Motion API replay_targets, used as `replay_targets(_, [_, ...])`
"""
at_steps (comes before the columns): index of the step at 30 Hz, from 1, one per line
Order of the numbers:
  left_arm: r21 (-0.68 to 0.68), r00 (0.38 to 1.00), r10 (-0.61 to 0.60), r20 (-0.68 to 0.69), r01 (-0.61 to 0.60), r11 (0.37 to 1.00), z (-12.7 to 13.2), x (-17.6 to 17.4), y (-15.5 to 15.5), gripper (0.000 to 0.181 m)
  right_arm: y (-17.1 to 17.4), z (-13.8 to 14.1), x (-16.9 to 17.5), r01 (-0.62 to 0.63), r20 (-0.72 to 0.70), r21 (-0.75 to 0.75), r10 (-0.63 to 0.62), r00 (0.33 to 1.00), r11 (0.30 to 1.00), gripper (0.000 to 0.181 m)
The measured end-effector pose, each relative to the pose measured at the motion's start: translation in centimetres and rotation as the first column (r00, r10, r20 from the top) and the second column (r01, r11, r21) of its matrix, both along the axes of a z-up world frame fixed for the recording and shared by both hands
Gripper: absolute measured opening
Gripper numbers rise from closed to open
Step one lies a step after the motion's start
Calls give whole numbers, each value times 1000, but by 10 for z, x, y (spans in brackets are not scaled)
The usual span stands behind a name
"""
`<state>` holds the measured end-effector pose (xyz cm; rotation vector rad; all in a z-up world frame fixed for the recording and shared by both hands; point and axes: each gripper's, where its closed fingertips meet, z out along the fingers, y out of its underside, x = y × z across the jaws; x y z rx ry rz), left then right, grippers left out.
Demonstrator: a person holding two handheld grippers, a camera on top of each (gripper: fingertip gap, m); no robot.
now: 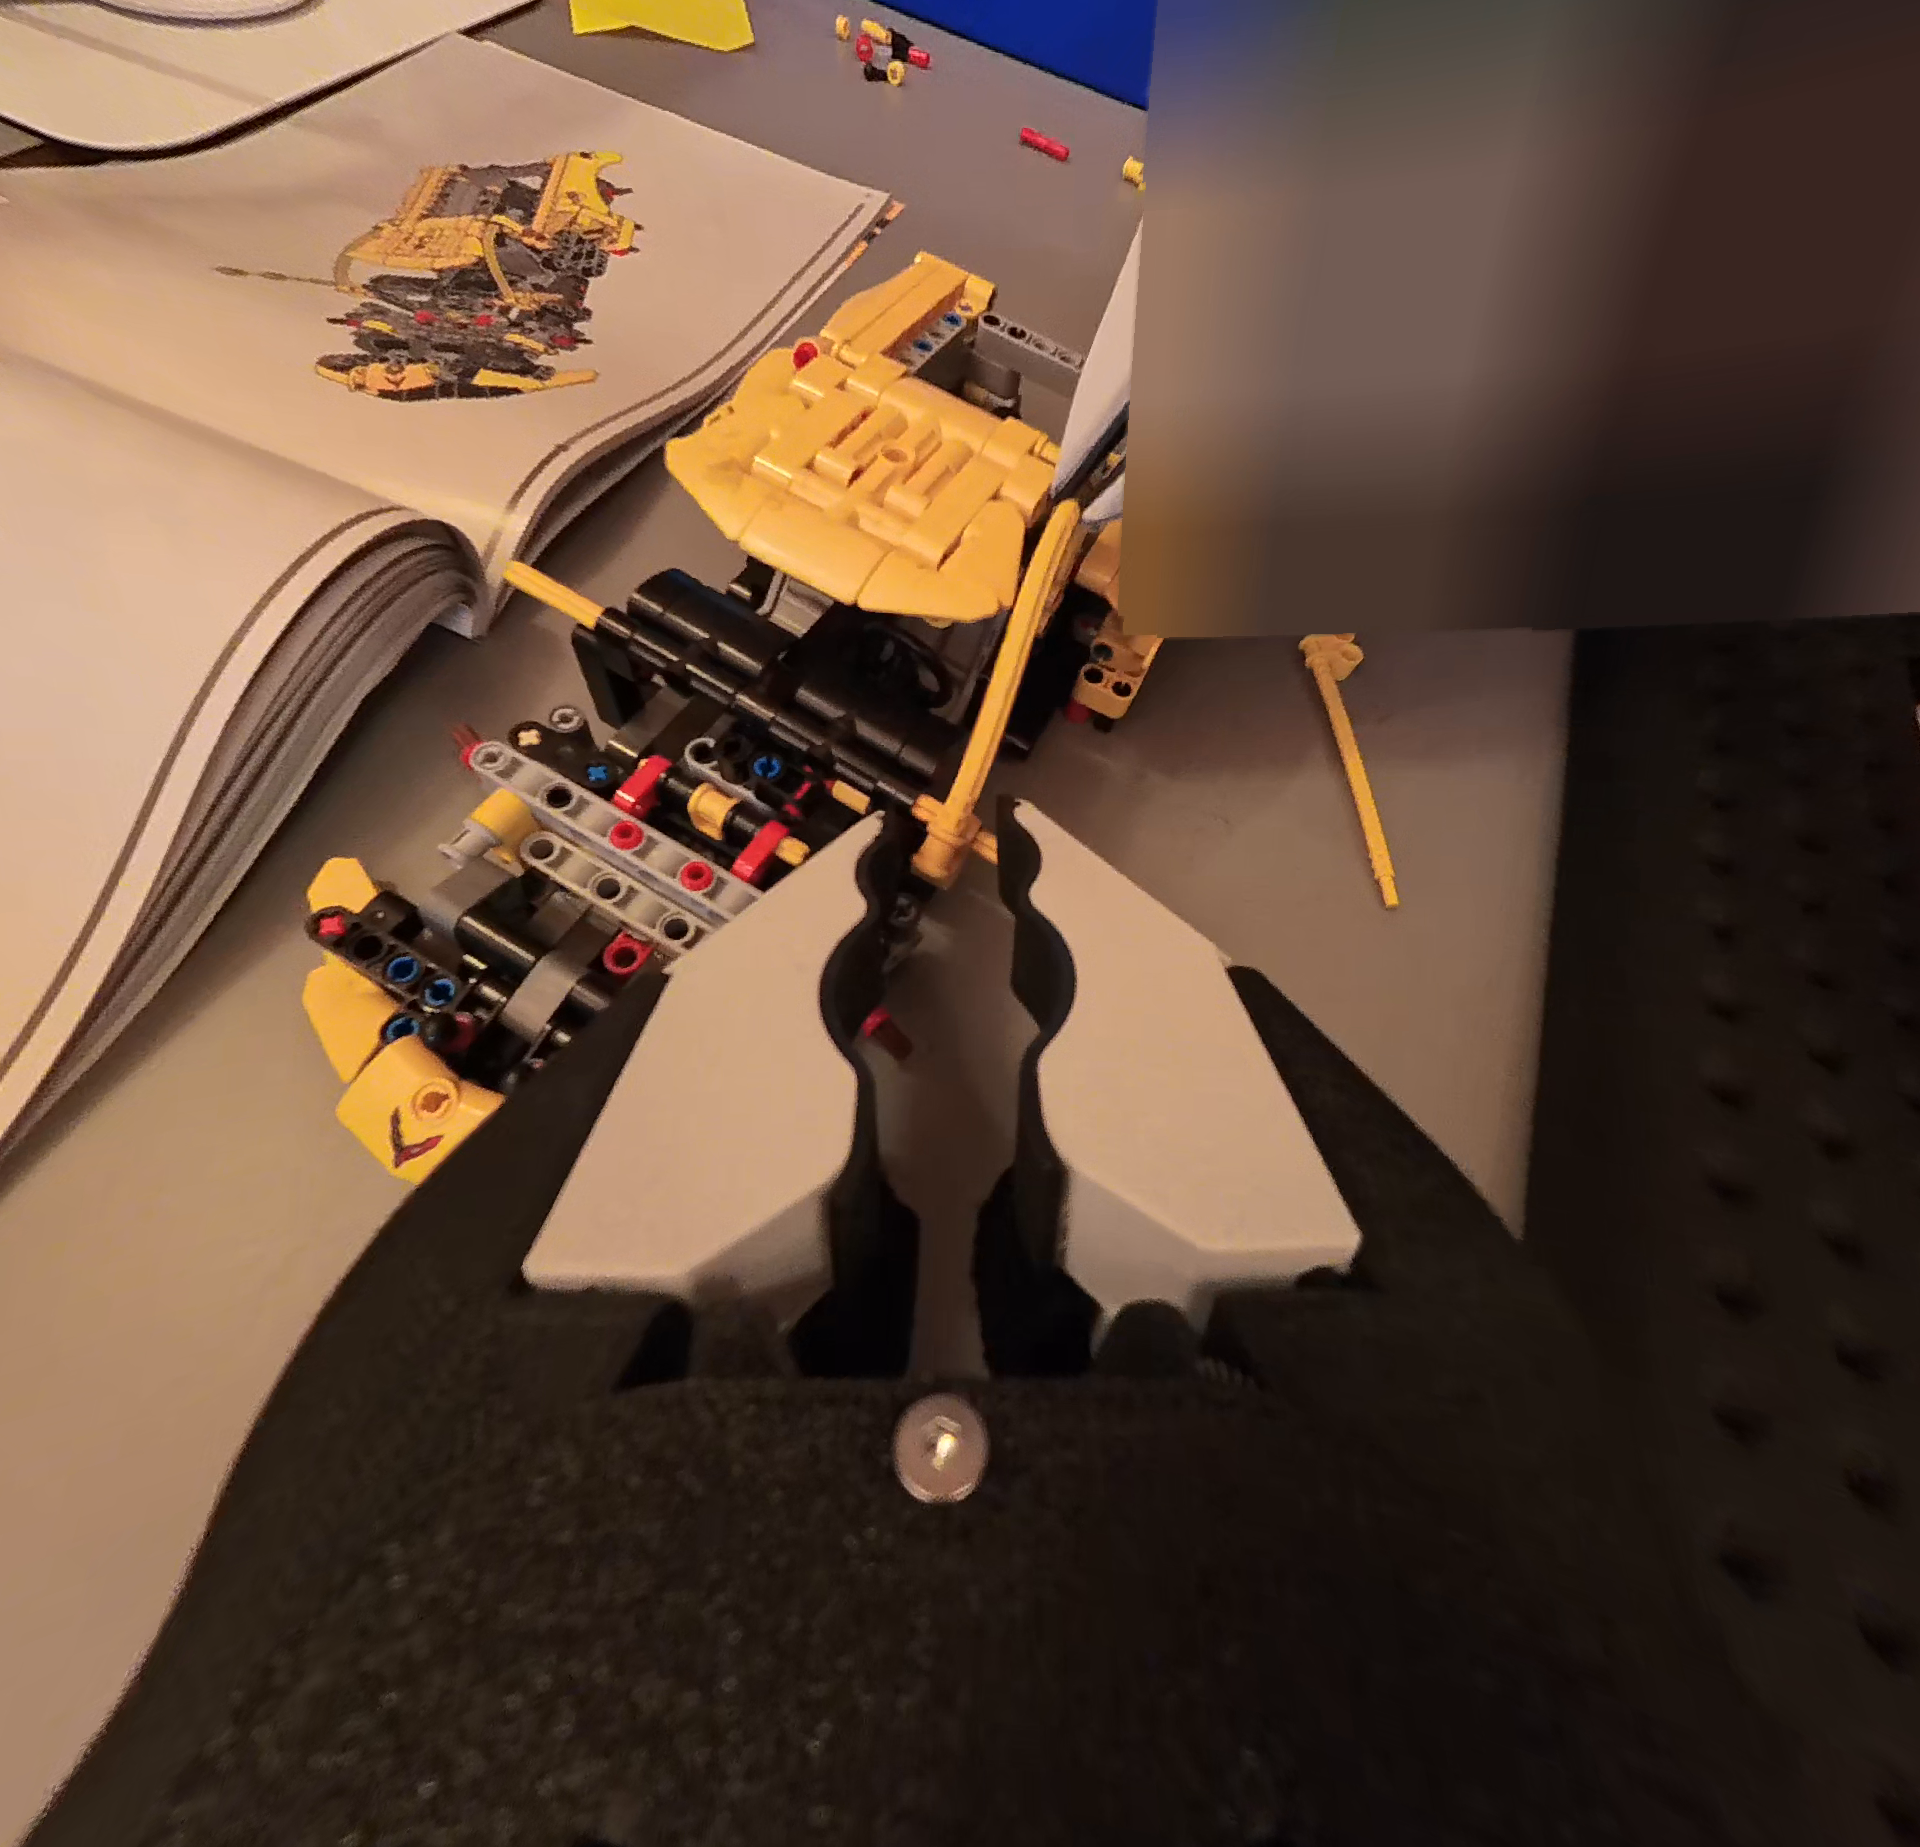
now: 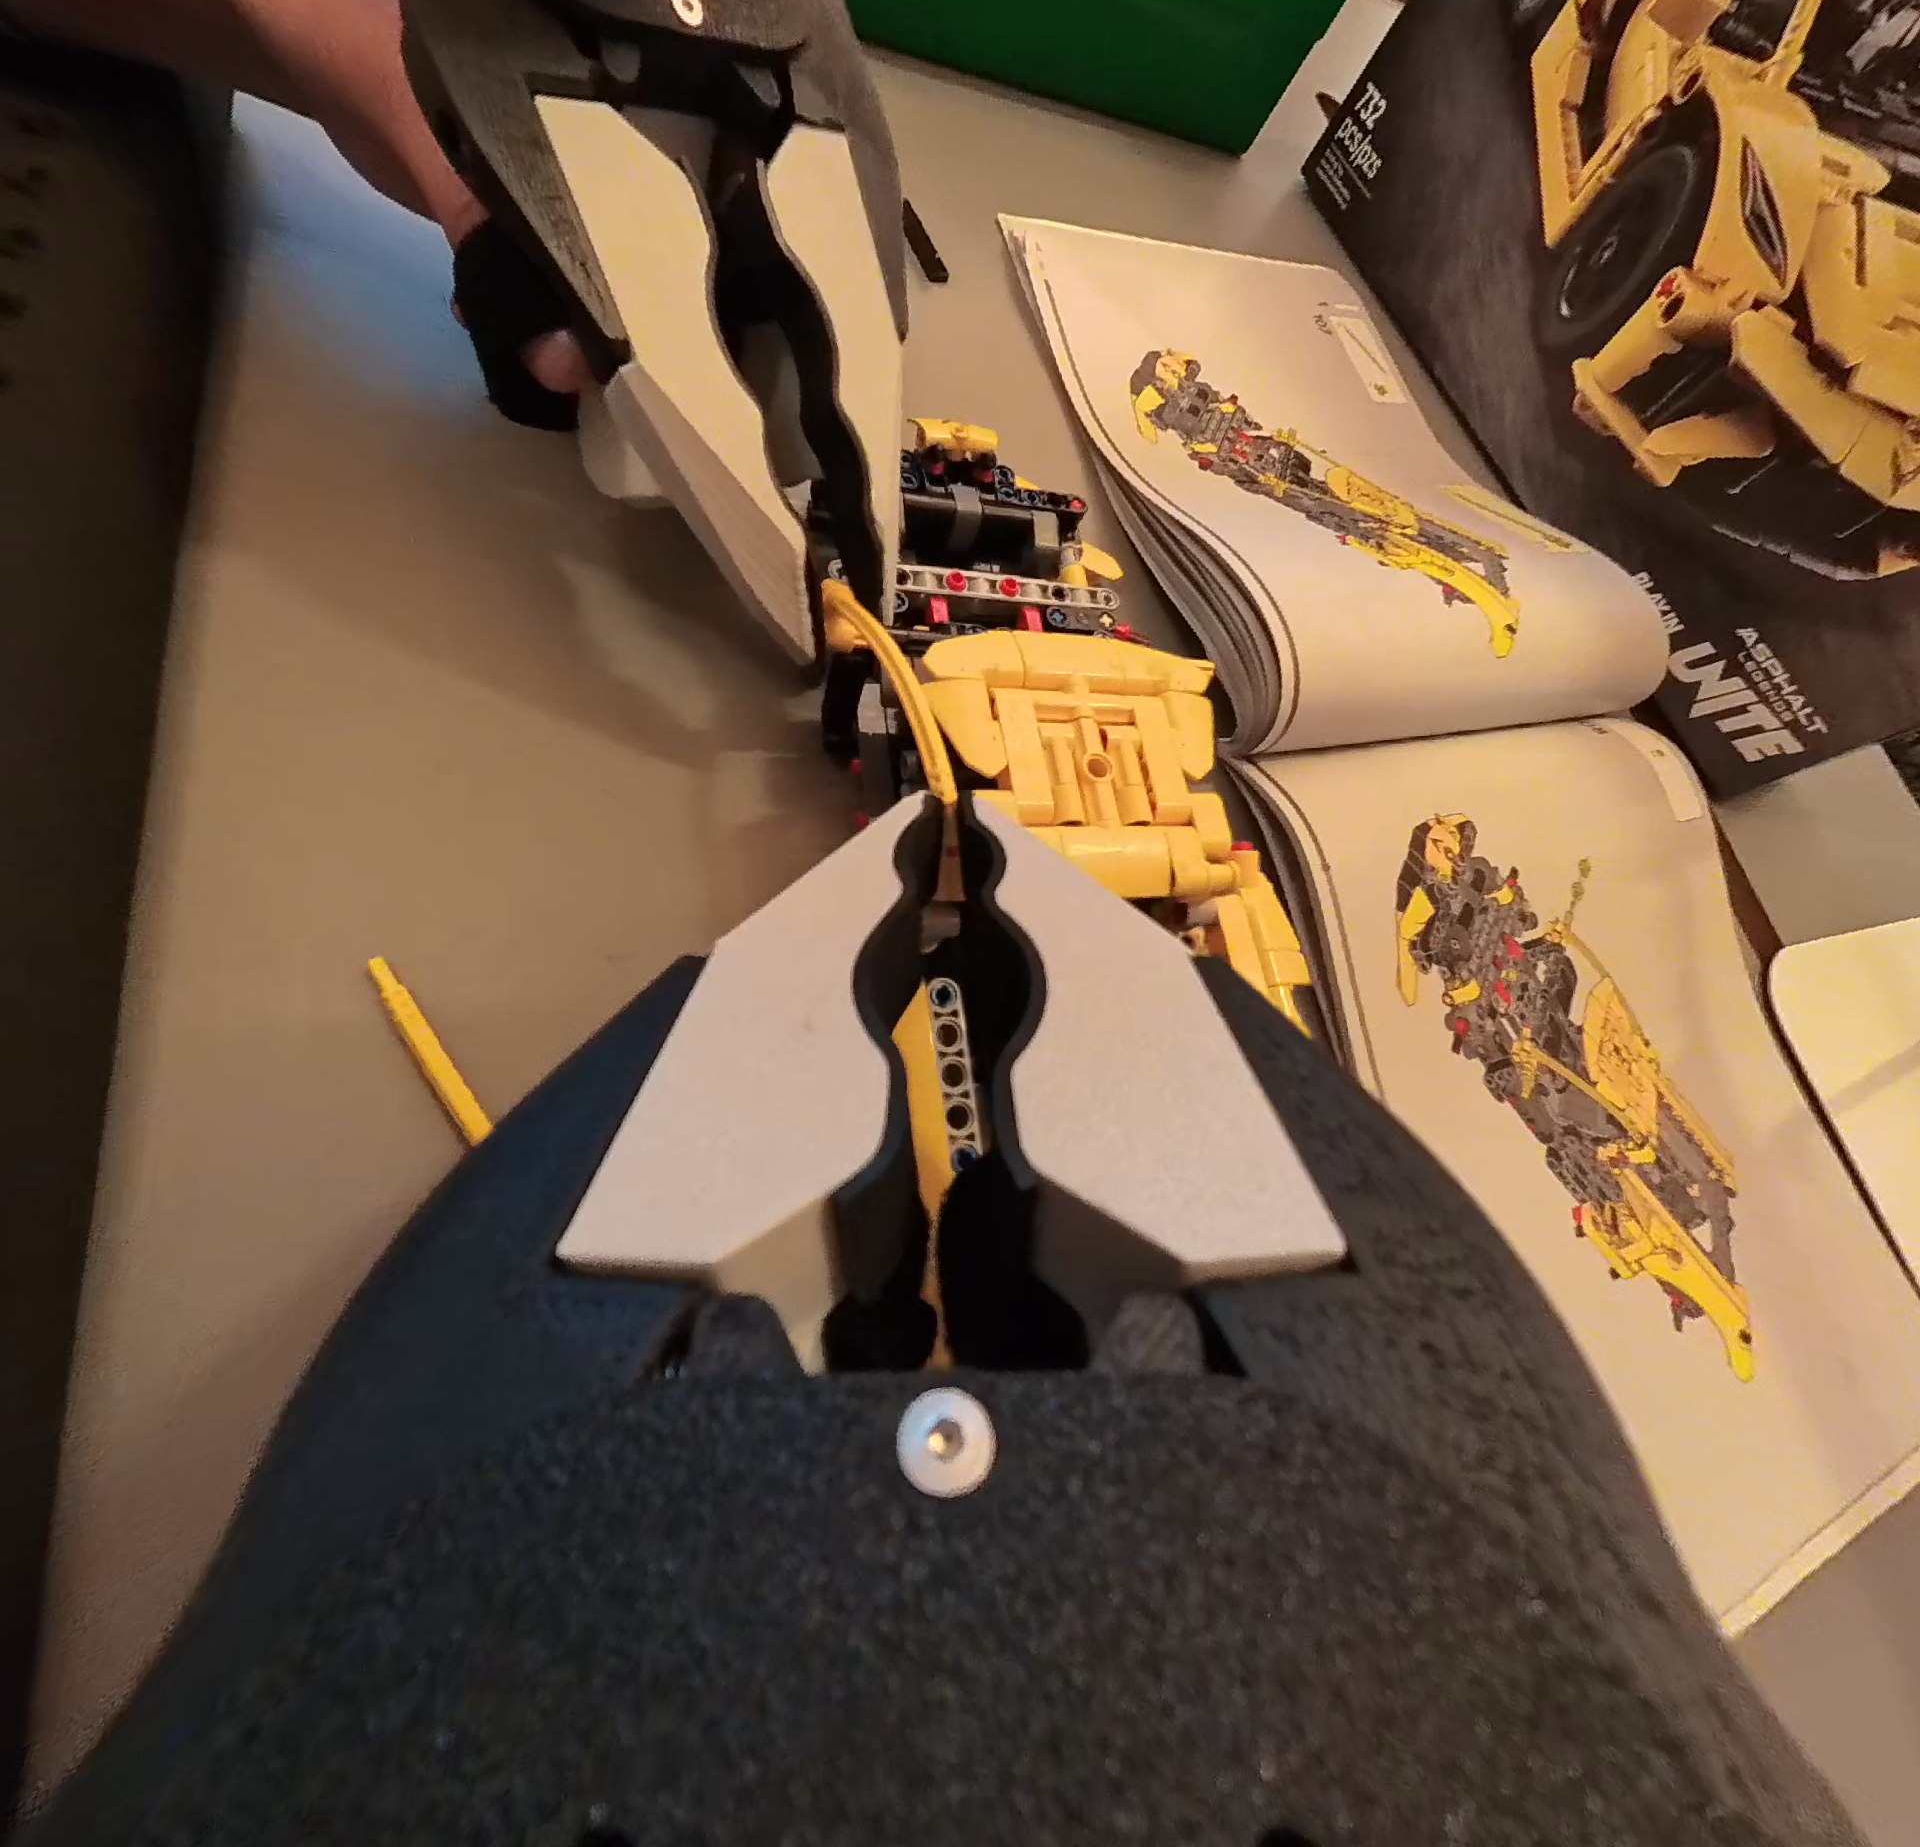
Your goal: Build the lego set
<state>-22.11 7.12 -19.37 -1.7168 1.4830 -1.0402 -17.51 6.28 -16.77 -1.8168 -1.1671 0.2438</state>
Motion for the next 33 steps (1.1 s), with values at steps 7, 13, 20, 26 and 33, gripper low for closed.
replay_targets(7, [21, 1000, 5, 0, -5, 1000, 1, 0, 1, 17, 3, 2, 3, 11, 29, 57, -13, 999, 998, 2])
replay_targets(13, [18, 1000, 4, -2, -4, 1000, 1, 0, 1, 17, 3, 2, 3, 13, 13, 41, -14, 1000, 999, 2])
replay_targets(20, [28, 1000, 9, -3, -9, 1000, 1, 0, 2, 17, 4, 2, 1, 9, 8, 37, -10, 1000, 999, 2])
replay_targets(26, [4, 998, -13, 62, 12, 1000, 16, 4, 0, 18, 3, 3, -3, -2, 12, 51, 2, 1000, 999, 2])
replay_targets(33, [74, 1000, -5, 28, 3, 997, 12, 11, 6, 8, 6, 3, -8, -11, 16, 60, 10, 1000, 998, 1])
